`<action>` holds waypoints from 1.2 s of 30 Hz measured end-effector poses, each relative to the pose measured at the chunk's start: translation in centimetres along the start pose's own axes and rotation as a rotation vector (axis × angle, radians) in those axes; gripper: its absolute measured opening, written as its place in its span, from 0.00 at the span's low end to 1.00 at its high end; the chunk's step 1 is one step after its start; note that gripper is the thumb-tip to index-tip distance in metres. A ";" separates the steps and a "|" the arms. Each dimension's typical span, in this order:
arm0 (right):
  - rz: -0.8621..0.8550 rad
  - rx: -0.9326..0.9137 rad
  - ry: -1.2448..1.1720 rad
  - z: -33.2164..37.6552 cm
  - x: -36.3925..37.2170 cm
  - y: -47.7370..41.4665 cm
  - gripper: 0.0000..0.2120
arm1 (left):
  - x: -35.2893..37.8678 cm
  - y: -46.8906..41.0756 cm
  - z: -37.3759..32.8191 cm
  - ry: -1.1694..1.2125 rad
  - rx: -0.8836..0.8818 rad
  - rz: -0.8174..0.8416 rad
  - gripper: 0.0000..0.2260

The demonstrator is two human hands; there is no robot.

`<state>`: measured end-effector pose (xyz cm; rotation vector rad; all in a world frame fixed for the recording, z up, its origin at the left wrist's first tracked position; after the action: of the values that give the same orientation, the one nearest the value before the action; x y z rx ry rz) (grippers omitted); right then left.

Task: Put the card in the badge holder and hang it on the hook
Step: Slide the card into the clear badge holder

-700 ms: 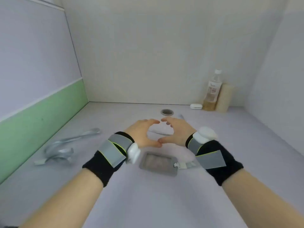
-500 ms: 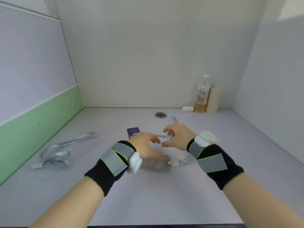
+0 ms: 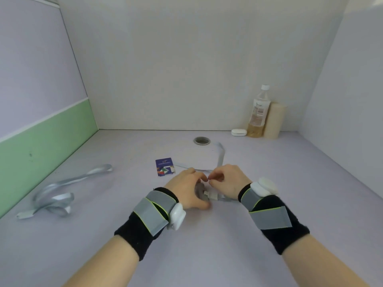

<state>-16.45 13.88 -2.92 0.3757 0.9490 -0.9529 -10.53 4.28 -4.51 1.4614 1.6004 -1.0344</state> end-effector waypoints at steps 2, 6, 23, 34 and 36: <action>0.005 0.013 -0.026 -0.3 0.6 -0.6 0.12 | -0.5 -0.6 0.7 0.004 -0.013 -0.060 0.29; -0.038 0.054 -0.017 -1.1 0.8 -0.8 0.11 | -1.6 -0.7 1.4 0.012 -0.010 -0.239 0.27; -0.259 0.030 -0.593 -0.1 0.4 -0.3 0.06 | -4.2 -0.2 2.9 0.027 -0.115 -0.425 0.22; -0.366 -0.098 -0.576 1.9 -0.6 1.1 0.06 | -4.7 0.4 4.3 0.424 -0.236 -0.419 0.15; -0.375 -0.118 -0.557 2.4 -0.6 1.3 0.05 | -4.7 0.4 4.3 0.462 -0.250 -0.417 0.14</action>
<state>-14.29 13.37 -1.23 -0.1766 0.5625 -1.2499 -9.67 -1.61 -2.06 1.2810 2.3465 -0.6990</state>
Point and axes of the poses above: each hand's wrist, its own y-axis away from the middle knuckle, its own x-axis out of the palm, z = x × y, the point moved 9 cm from there along -y, towards the middle knuckle, and after that the axes turned 4 degrees about -z, right-handed, at the moved point
